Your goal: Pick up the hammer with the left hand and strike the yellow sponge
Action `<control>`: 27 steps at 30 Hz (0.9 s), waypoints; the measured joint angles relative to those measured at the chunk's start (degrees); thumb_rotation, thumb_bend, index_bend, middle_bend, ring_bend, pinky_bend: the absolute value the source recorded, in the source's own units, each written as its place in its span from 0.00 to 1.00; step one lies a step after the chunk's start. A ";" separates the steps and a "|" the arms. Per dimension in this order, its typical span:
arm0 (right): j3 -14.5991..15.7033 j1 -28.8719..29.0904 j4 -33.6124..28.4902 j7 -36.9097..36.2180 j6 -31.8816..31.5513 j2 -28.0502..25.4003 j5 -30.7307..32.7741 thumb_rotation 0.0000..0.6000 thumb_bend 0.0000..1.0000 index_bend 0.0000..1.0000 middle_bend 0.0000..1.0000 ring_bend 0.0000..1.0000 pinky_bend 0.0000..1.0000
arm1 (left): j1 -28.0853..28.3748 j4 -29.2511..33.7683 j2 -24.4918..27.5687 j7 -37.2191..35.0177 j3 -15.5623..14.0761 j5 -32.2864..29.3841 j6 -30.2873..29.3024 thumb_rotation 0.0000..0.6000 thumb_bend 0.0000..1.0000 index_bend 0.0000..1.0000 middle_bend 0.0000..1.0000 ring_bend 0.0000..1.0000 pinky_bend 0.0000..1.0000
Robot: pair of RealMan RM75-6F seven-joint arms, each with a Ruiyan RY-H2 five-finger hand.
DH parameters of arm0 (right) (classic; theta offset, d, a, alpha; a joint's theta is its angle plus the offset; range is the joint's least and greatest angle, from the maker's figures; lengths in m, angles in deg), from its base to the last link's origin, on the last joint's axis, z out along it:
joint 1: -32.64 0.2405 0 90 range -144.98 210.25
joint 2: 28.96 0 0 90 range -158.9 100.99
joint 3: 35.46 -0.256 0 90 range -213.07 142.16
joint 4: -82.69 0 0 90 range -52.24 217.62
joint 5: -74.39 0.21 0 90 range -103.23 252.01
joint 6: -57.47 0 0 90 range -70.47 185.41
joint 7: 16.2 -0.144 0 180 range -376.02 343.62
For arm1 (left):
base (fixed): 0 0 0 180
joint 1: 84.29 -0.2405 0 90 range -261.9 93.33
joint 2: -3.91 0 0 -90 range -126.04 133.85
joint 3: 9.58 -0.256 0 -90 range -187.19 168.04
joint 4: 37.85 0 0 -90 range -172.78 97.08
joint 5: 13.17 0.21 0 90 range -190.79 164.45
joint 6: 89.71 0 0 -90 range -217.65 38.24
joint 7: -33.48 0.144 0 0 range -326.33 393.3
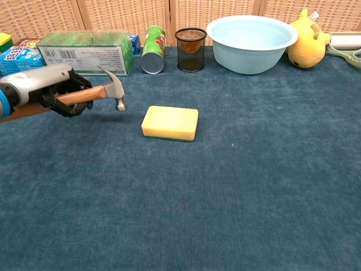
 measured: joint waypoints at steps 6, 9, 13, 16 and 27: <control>0.05 -0.04 -0.21 0.15 -0.14 -0.12 -0.28 1.00 0.37 0.48 0.48 0.43 0.33 | 1.36 -5.31 -3.04 -2.46 -0.97 3.60 2.96 1.00 0.19 0.18 0.25 0.15 0.25; 0.05 -0.35 -0.39 0.13 -0.65 -0.31 -0.31 1.00 0.37 0.48 0.48 0.43 0.34 | 1.46 -6.54 -3.87 -2.75 -1.42 6.63 1.70 1.00 0.13 0.03 0.11 0.02 0.17; 0.01 -0.31 -0.22 -0.14 -0.51 -0.32 -0.35 1.00 0.37 0.48 0.48 0.43 0.33 | 0.67 -6.30 -3.65 -3.01 -1.96 9.57 -1.73 1.00 0.11 0.00 0.06 0.00 0.13; -0.04 0.11 -0.09 -0.27 -0.01 -0.27 -0.57 1.00 0.37 0.48 0.48 0.43 0.33 | -0.70 -4.20 -2.23 -3.36 -2.51 11.18 -4.70 1.00 0.12 0.00 0.06 0.00 0.13; -0.73 2.87 -0.32 0.59 2.45 -0.96 -2.20 1.00 0.37 0.48 0.48 0.43 0.33 | -12.60 8.10 9.61 -4.97 -8.26 18.90 -22.02 1.00 0.20 0.16 0.18 0.06 0.15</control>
